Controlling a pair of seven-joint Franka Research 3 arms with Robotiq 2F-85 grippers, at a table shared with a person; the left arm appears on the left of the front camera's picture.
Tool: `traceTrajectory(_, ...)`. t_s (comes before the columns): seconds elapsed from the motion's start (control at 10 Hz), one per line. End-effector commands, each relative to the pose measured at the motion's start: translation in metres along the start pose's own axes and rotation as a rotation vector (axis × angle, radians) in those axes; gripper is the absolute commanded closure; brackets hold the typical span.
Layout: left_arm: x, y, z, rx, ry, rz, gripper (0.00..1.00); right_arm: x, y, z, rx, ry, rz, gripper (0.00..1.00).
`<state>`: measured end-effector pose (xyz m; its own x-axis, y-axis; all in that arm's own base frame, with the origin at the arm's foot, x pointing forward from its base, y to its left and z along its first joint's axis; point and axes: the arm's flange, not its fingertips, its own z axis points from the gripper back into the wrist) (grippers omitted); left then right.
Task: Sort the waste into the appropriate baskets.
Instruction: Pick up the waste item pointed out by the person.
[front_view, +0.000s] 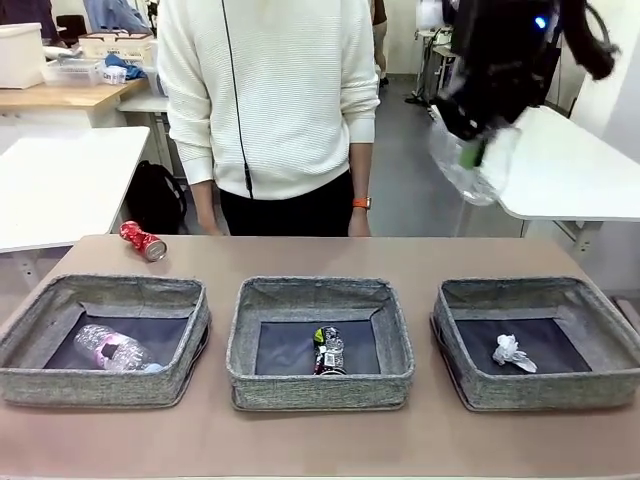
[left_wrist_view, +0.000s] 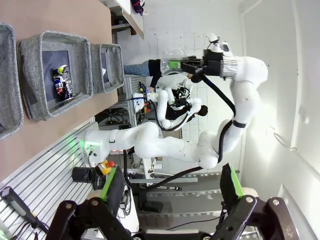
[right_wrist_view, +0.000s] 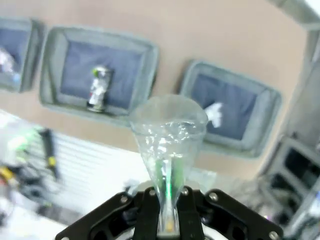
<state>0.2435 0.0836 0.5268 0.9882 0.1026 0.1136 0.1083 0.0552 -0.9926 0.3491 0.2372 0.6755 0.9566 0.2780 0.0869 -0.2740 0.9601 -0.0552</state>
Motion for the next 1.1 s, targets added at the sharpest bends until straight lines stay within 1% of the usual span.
traceTrajectory(0.0,0.0,-0.006,-0.002,-0.022,-0.002,0.0,0.0,0.015,0.054,0.029,0.005,-0.075,-0.168,0.93)
traceTrajectory(0.2,0.0,-0.006,-0.002,-0.022,-0.002,0.0,0.0,0.009,0.097,0.057,0.055,-0.162,-0.153,0.93)
traceTrajectory(0.3,0.0,-0.006,-0.002,-0.022,-0.002,0.0,0.0,0.007,0.113,0.069,0.065,-0.172,-0.151,0.93)
traceTrajectory(0.4,0.0,-0.006,-0.002,-0.022,-0.002,0.0,0.0,0.007,0.126,0.079,0.053,-0.162,-0.132,0.93)
traceTrajectory(0.6,0.0,-0.006,-0.002,-0.022,-0.002,0.0,0.0,0.009,0.137,0.094,0.068,-0.12,-0.095,0.93)
traceTrajectory(0.8,0.0,-0.006,-0.002,-0.022,-0.002,0.0,0.0,0.01,0.136,0.102,0.057,-0.138,-0.101,0.93)
traceTrajectory(1.0,0.0,-0.006,-0.002,-0.022,-0.002,0.0,0.0,0.011,0.135,0.103,0.062,-0.13,-0.107,0.93)
